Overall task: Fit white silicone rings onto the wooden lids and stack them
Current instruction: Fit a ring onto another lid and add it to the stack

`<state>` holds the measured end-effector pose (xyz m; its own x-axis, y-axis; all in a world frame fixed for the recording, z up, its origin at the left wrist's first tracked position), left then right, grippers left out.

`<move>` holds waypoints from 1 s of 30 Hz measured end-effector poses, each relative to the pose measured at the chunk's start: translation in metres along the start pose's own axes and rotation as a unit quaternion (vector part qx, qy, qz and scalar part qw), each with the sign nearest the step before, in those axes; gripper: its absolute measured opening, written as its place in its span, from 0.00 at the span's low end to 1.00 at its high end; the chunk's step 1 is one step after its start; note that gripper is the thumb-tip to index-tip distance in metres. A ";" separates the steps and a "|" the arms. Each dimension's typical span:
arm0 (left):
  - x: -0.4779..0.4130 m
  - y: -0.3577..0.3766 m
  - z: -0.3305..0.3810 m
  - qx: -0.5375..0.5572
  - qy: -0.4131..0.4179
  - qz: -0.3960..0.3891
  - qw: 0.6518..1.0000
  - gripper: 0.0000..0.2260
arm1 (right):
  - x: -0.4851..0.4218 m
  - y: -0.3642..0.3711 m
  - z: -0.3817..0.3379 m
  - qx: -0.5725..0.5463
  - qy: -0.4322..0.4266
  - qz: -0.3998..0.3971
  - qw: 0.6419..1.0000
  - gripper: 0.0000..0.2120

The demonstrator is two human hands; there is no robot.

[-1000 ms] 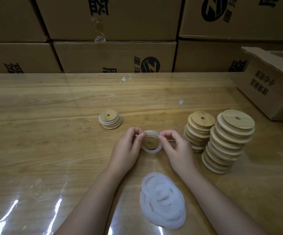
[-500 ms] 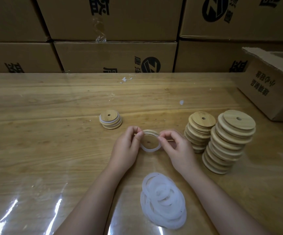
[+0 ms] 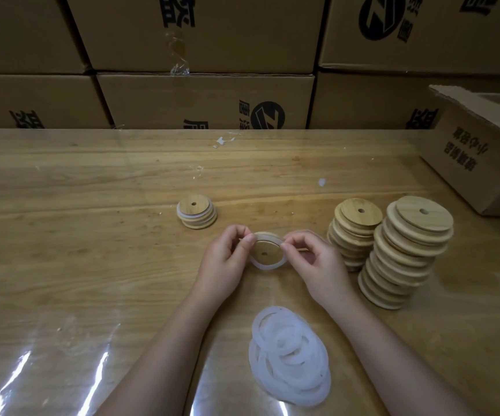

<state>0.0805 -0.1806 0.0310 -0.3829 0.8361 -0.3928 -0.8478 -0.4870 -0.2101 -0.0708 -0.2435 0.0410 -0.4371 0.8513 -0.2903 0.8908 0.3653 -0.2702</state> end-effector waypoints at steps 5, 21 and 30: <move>0.000 -0.001 0.000 -0.001 0.000 -0.002 1.000 0.04 | 0.000 -0.001 -0.001 0.008 -0.005 0.004 1.000 0.02; 0.000 -0.001 0.015 -0.083 0.049 -0.006 0.995 0.04 | 0.001 -0.001 -0.009 0.066 -0.041 0.015 0.997 0.02; 0.000 -0.003 0.010 -0.084 0.043 -0.002 0.996 0.04 | -0.002 0.000 0.002 0.042 0.004 -0.004 0.999 0.02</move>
<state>0.0792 -0.1769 0.0409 -0.3405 0.8174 -0.4646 -0.7734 -0.5245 -0.3560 -0.0705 -0.2462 0.0399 -0.4431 0.8513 -0.2811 0.8736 0.3396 -0.3487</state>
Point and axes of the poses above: each hand's wrist, its own x-axis away from the middle knuckle, its own y-axis out of the palm, z = x × y, the point moved 10 cm from there along -x, towards the middle knuckle, and after that the axes turned 5 degrees about y, right-handed, at the moved point
